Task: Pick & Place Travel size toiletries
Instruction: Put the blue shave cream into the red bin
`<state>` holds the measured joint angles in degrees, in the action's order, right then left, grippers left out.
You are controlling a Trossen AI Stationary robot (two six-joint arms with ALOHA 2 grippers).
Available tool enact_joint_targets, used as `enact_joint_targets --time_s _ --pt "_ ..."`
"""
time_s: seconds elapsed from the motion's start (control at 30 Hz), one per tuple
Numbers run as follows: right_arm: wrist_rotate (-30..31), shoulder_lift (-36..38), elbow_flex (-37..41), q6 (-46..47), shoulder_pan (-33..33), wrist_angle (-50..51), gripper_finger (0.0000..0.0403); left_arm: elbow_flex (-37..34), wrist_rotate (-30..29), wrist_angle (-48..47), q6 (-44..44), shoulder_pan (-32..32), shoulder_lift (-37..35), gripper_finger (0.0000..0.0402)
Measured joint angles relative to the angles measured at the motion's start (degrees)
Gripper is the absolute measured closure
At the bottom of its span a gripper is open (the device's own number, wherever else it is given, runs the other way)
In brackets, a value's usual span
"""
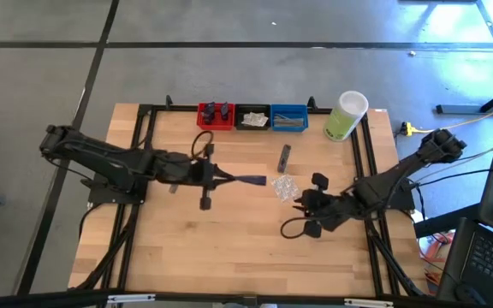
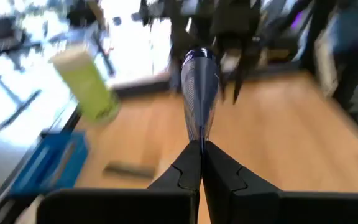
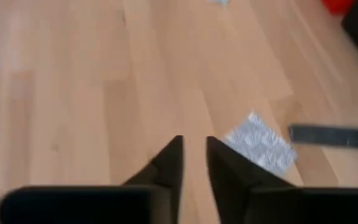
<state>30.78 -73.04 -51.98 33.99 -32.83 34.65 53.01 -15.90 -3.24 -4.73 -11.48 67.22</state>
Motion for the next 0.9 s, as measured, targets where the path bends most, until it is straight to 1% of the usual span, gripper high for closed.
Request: enact_joint_targets --time_s 0.1,0.13,0.2,0.3,0.4,0.47,0.53,0.6,0.73,0.9 --pt "-0.30 -0.23 3.66 2.19 1.34 -0.32 0.0384 5.43 -3.05 -12.54 0.06 0.15 0.54 0.0398" --pt "-0.31 -0.23 5.01 3.09 1.76 -0.38 0.0393 7.17 -3.83 -15.96 0.28 0.28 0.71 0.0398" --pt "-0.34 -0.23 7.88 5.43 2.61 -0.75 0.0391 10.21 -5.17 -23.33 0.86 0.70 0.87 0.0398" --pt "-1.42 -0.12 12.00 8.75 4.22 -1.34 0.0392 14.21 -6.72 -30.16 1.48 1.96 1.29 0.0398" --pt "-2.71 -0.12 15.65 10.79 5.64 -2.92 0.0398 17.45 -8.52 -34.26 2.49 3.86 2.05 0.0398" --pt "-3.31 -0.12 17.61 11.74 6.29 -4.85 0.0397 18.98 -8.98 -38.90 2.98 5.73 2.51 0.0398" --pt "-3.36 -0.12 19.06 11.85 6.78 -6.02 0.0398 20.80 -9.70 -40.55 3.64 7.79 3.89 0.0398" --pt "-3.36 -0.12 20.17 11.83 7.35 -7.52 0.0399 22.28 -10.39 -44.75 3.98 9.88 5.58 0.0398" --pt "-3.00 -0.10 20.93 11.72 8.34 -8.08 0.0400 25.68 -10.47 -49.61 2.94 13.86 10.46 0.0398" --pt "0.44 0.85 21.02 10.23 8.86 -8.05 0.0401 30.67 -10.38 -53.32 0.01 17.55 17.32 0.0398"
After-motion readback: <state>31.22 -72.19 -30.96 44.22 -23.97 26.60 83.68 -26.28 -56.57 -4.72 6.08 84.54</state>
